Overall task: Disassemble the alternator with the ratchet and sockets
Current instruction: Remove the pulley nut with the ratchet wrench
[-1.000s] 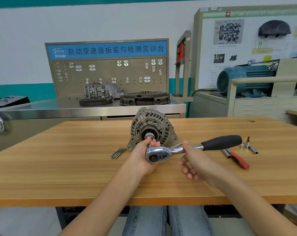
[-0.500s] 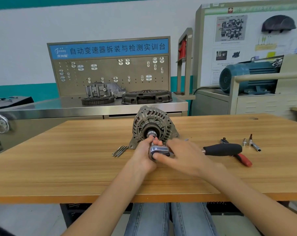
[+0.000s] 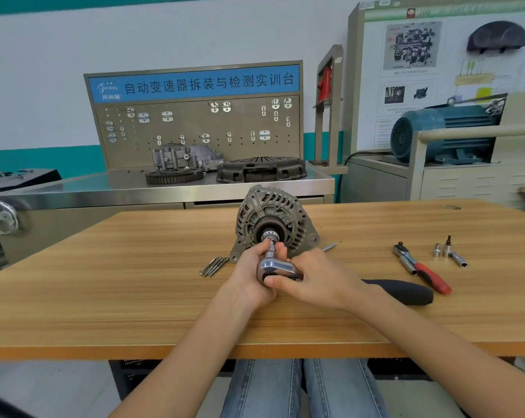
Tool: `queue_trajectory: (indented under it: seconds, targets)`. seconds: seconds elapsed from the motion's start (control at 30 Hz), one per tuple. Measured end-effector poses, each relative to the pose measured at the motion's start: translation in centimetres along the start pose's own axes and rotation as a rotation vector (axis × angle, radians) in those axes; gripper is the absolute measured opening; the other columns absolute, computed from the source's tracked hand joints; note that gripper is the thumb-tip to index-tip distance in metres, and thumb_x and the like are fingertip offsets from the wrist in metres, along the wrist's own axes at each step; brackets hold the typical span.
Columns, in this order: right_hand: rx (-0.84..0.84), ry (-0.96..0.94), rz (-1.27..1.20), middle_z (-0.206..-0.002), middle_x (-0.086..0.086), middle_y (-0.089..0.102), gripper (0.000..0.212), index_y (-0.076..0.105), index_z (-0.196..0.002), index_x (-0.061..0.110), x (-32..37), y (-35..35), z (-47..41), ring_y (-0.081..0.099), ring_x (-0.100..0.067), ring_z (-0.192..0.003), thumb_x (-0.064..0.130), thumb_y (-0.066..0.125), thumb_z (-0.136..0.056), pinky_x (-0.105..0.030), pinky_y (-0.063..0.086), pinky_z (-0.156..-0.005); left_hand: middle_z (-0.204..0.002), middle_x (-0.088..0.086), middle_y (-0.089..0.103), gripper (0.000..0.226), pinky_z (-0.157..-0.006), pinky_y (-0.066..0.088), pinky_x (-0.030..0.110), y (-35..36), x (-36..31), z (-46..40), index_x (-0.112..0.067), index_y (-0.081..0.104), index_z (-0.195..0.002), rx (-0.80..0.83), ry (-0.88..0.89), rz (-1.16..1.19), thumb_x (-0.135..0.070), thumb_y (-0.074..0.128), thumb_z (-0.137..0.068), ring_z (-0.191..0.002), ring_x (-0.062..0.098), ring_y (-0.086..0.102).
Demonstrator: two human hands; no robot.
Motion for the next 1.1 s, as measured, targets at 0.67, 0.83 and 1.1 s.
queue_trajectory:
  seconds: [0.67, 0.83, 1.1]
  targets:
    - [-0.048, -0.102, 0.102, -0.063, -0.005, 0.057, 0.051, 0.056, -0.07, 0.012, -0.4, -0.9, 0.3, 0.052, -0.018, -0.055, 0.059, 0.047, -0.087, -0.027, 0.034, -0.049, -0.067, 0.011, 0.069, 0.02, -0.042, 0.055, 0.029, 0.2, -0.3, 0.1, 0.001, 0.063, -0.09, 0.051, -0.053, 0.012, -0.018, 0.059, -0.093, -0.05, 0.019, 0.068]
    - [-0.021, -0.095, 0.145, -0.063, 0.001, 0.055, 0.047, 0.057, -0.077, 0.013, 0.3, -0.6, 0.5, 0.05, -0.012, -0.054, 0.056, 0.043, -0.09, -0.025, 0.036, -0.05, -0.065, 0.011, 0.068, 0.023, -0.041, 0.054, 0.027, 0.1, -0.4, 0.0, 0.003, 0.061, -0.088, 0.048, -0.039, 0.007, -0.019, 0.056, -0.095, -0.047, 0.018, 0.066]
    - [-0.197, -0.094, 0.256, -0.076, 0.009, 0.06, 0.039, 0.056, -0.103, 0.021, 1.2, -0.3, 1.2, 0.047, -0.006, -0.06, 0.055, 0.045, -0.089, -0.022, 0.033, -0.051, -0.064, 0.006, 0.069, 0.031, -0.079, 0.05, 0.04, 0.4, -0.1, 0.1, -0.002, 0.066, -0.085, 0.016, -0.034, -0.041, -0.026, 0.052, -0.097, -0.066, 0.02, 0.063]
Point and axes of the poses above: each hand's wrist, its own z-axis away from the middle knuckle, its own y-axis out of the palm, x = y × z, the point moved 3 cm from there along -z, towards the middle knuckle
